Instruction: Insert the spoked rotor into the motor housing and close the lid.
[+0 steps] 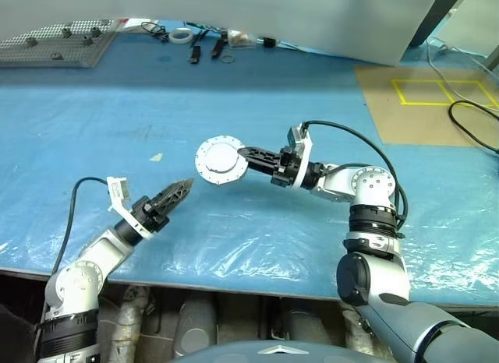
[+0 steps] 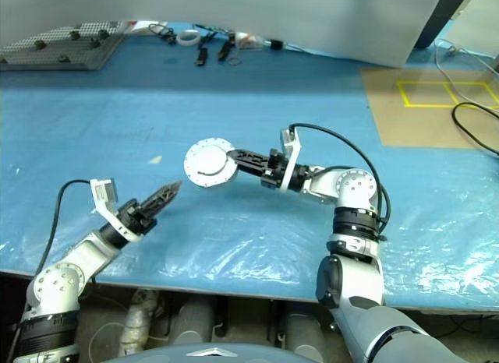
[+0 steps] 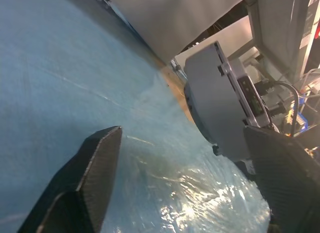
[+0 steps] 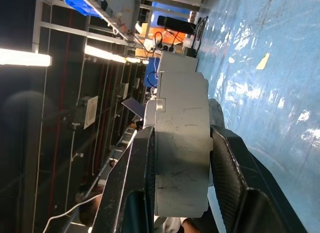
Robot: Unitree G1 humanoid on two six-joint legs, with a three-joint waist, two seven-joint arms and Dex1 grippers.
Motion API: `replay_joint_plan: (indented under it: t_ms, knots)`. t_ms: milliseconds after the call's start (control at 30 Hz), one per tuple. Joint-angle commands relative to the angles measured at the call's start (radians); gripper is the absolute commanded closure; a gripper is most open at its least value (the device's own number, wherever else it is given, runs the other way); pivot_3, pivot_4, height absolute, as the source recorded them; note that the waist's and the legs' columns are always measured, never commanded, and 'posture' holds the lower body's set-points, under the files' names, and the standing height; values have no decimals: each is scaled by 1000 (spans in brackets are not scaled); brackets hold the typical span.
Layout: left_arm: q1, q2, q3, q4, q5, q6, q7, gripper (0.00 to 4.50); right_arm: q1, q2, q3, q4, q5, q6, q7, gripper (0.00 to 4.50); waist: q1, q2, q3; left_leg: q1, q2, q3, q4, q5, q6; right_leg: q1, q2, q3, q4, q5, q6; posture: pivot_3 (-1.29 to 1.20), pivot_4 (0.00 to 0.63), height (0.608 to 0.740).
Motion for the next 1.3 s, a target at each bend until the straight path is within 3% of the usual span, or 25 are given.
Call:
replay_joint_plan:
  t_ms: [33, 600, 933, 1300]
  knots:
    - [1, -5, 19, -7, -63, 29, 7, 21, -46, 7, -21, -30, 66, -3, 16, 3282, 0, 0, 0, 0, 0, 0, 0, 0, 0, 0, 0, 0, 0, 0, 0, 0, 150, 740]
    - [-177, -87, -56, 26, -101, 82, 18, 21, -33, 30, 9, -63, 80, 16, 4, 3282, 1, 0, 0, 0, -1, -4, 2, 1, -1, 2, 1, 0, 0, 2, 3, 0, 150, 740]
    - [-144, -60, -46, 19, -116, 100, 32, 21, -31, 18, 12, -61, 81, 11, -5, 3282, 3, 0, 0, 0, -1, -5, 2, 1, -2, 2, 1, 0, 0, 2, 4, 0, 150, 740]
    - [-270, -185, -72, 117, -97, 62, 102, 21, -20, 17, 34, -66, 72, 5, -6, 3282, -1, 0, 0, 0, -1, -6, 7, 1, -2, 5, 1, 0, 1, 4, 6, 0, 150, 740]
